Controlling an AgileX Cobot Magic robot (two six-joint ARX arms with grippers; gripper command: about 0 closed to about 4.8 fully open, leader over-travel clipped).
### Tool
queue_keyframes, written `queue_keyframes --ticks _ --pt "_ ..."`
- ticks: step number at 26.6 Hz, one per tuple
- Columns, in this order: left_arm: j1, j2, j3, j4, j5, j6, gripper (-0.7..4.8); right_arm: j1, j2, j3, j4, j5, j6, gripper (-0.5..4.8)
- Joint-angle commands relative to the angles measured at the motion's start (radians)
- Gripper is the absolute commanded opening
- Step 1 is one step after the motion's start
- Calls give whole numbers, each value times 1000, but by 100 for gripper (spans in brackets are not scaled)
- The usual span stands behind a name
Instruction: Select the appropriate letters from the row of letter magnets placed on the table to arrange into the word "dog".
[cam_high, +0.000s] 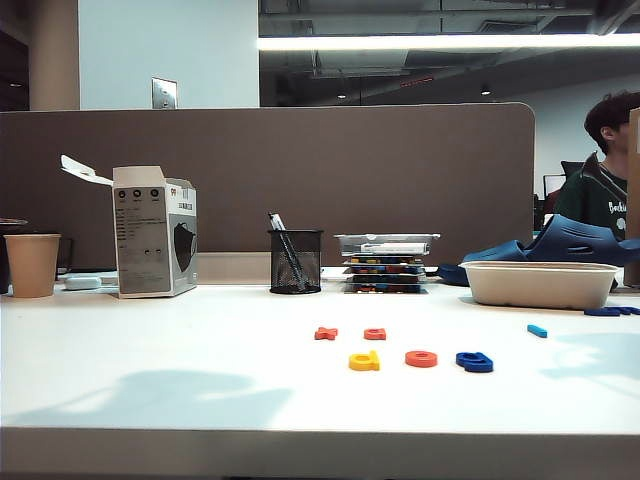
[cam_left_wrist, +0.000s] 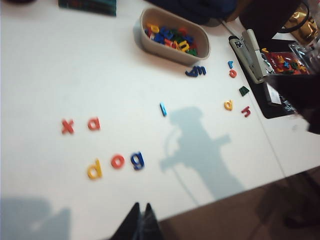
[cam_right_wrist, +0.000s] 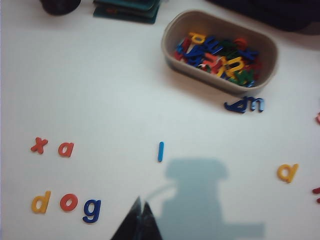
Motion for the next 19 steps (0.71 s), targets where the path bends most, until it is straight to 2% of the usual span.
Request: queue_keyframes --ticks 1,4,8,9,10,13,19 --pt "56 -3 3 74 -27 163 -5 -56 -63 0 1 -19 -19 -6" --pt "143 -10 3 79 -19 246 -5 -67 -104 -3 -2 -42 -20 -6" --pt "339 -41 3 82 4 415 -6 -67 -170 -5 1 10 -24 -6" --pt "422 -67 3 82 48 463 -5 -67 -186 -13 8 11 -24 -6" --pt "453 -78 3 82 60 481 -5 -67 -196 -25 18 11 -24 -6" --pt "597 -153 3 69 68 602 -5 -103 -267 -129 63 6 -28 -6" --pt "793 -286 1 -13 69 686 -5 -122 -404 -290 127 6 -69 -6"
